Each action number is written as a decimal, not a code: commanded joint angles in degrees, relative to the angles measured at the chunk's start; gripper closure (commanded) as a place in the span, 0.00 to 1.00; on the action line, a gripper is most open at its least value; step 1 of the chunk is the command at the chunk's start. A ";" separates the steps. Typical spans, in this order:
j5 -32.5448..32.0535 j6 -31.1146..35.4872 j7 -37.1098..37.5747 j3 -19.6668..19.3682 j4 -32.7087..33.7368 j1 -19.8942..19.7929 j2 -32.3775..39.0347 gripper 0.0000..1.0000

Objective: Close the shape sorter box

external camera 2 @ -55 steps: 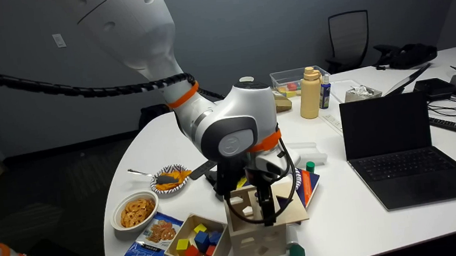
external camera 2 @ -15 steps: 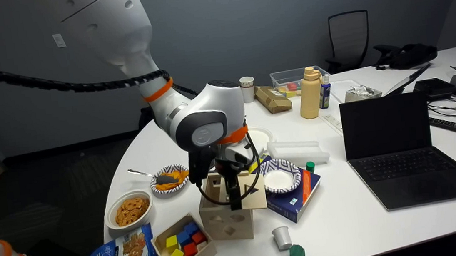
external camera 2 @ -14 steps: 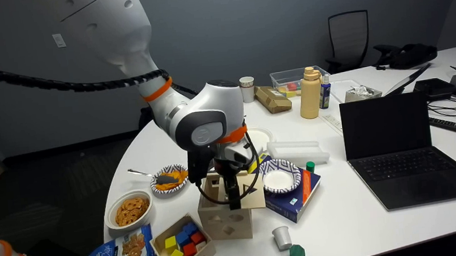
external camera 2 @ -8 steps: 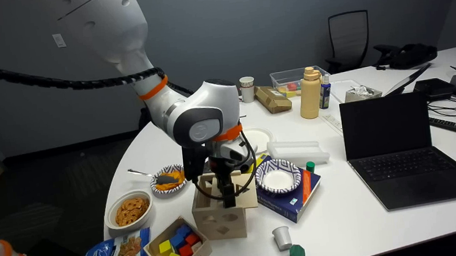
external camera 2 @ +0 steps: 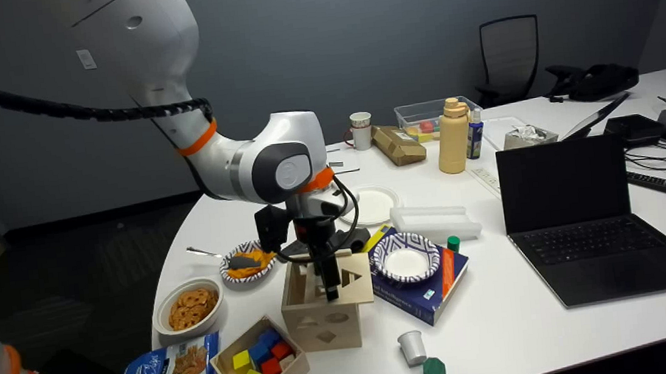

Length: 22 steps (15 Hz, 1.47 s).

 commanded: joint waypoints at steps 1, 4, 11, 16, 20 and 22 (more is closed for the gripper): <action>-6.09 -0.75 5.62 -1.47 -1.65 2.50 -3.07 0.00; -8.60 -2.33 7.73 -0.93 -1.59 2.59 -3.83 0.00; -7.98 -6.63 7.15 1.96 -1.71 1.29 -4.20 0.00; -7.86 -6.51 7.64 2.78 -2.17 0.96 -5.54 0.00; -6.02 -7.63 6.58 3.96 -2.44 -0.11 -6.06 0.00; -6.99 -6.91 7.62 3.90 -2.80 -0.26 -6.54 0.00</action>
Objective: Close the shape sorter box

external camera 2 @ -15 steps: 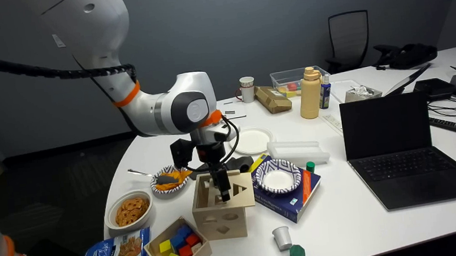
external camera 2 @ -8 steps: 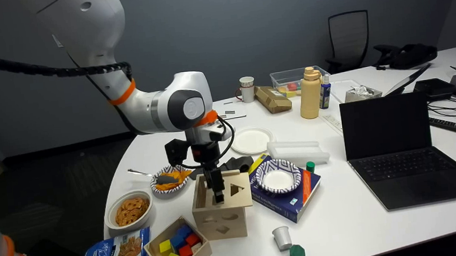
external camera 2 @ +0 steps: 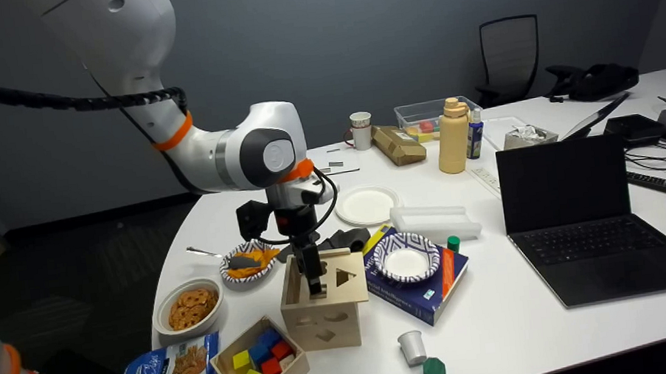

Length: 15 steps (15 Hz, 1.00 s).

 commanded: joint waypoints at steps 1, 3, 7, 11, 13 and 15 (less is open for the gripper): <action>-1.02 -0.03 1.95 0.74 -1.89 -1.14 -3.00 0.00; -2.98 1.66 4.16 0.14 -2.00 -1.03 -3.21 0.00; -5.18 4.95 7.56 -0.57 -1.76 -1.60 -2.39 0.00; -7.02 7.05 9.90 -1.62 -1.64 -2.41 -1.25 0.00; -7.60 8.15 10.45 -2.06 -1.65 -2.75 -0.51 0.00; -7.53 9.19 10.61 -2.34 -1.75 -2.88 0.11 0.00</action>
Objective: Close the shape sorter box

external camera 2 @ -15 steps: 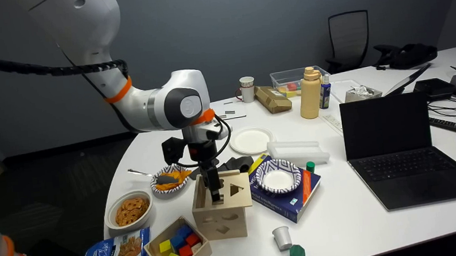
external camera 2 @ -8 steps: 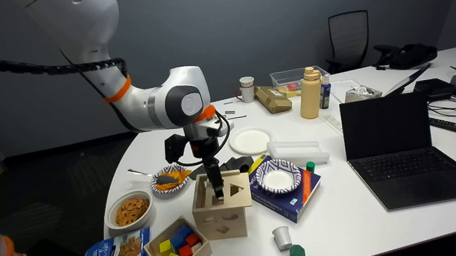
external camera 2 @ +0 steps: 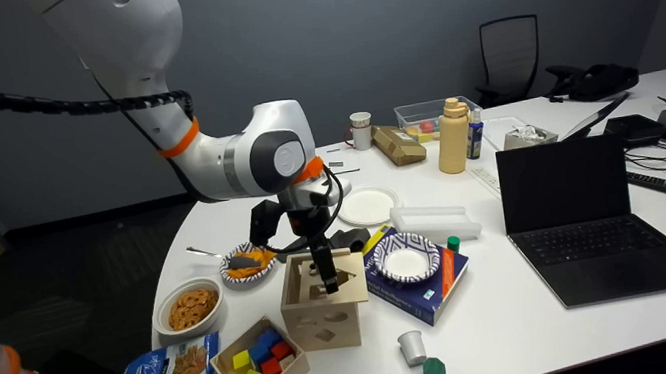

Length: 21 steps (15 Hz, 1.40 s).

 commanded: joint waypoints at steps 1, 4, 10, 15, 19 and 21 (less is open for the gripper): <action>-1.76 3.46 2.12 -0.60 -1.09 -0.56 0.79 0.00; -0.94 4.86 1.91 -0.89 -1.45 -0.33 1.65 0.00; 1.17 2.83 -0.15 -0.24 -1.60 -0.51 1.39 0.00; 5.51 -0.41 -3.11 1.40 -1.30 -1.38 1.31 0.00; 9.28 -3.28 -5.11 2.32 -0.65 -2.06 1.40 0.00; 10.58 -4.33 -5.67 2.43 -0.35 -2.26 1.28 0.00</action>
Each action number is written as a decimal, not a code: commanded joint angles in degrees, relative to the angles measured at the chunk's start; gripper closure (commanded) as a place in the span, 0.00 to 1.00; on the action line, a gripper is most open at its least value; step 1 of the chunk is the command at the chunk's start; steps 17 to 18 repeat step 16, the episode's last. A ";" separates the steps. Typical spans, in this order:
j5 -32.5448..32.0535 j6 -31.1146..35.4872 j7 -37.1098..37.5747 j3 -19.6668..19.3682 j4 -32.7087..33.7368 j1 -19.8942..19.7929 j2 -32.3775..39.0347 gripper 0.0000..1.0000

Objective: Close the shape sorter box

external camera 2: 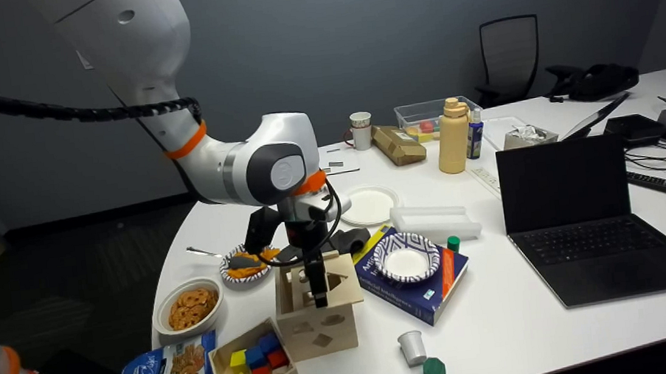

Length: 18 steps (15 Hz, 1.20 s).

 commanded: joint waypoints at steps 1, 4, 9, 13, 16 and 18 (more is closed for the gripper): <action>2.87 -2.89 -2.05 0.95 0.15 -1.22 -0.71 0.00; 3.32 -2.28 -1.57 0.66 -0.22 -1.22 -1.83 0.00; 3.22 -3.46 -1.27 0.69 -1.73 -1.51 -6.94 0.00; 3.70 -5.57 -1.53 2.13 -2.28 -2.11 -10.32 0.00; 3.59 -6.99 -1.17 3.46 -2.32 -2.65 -11.57 0.00; 3.59 -6.99 -1.17 3.46 -2.32 -2.65 -11.57 0.00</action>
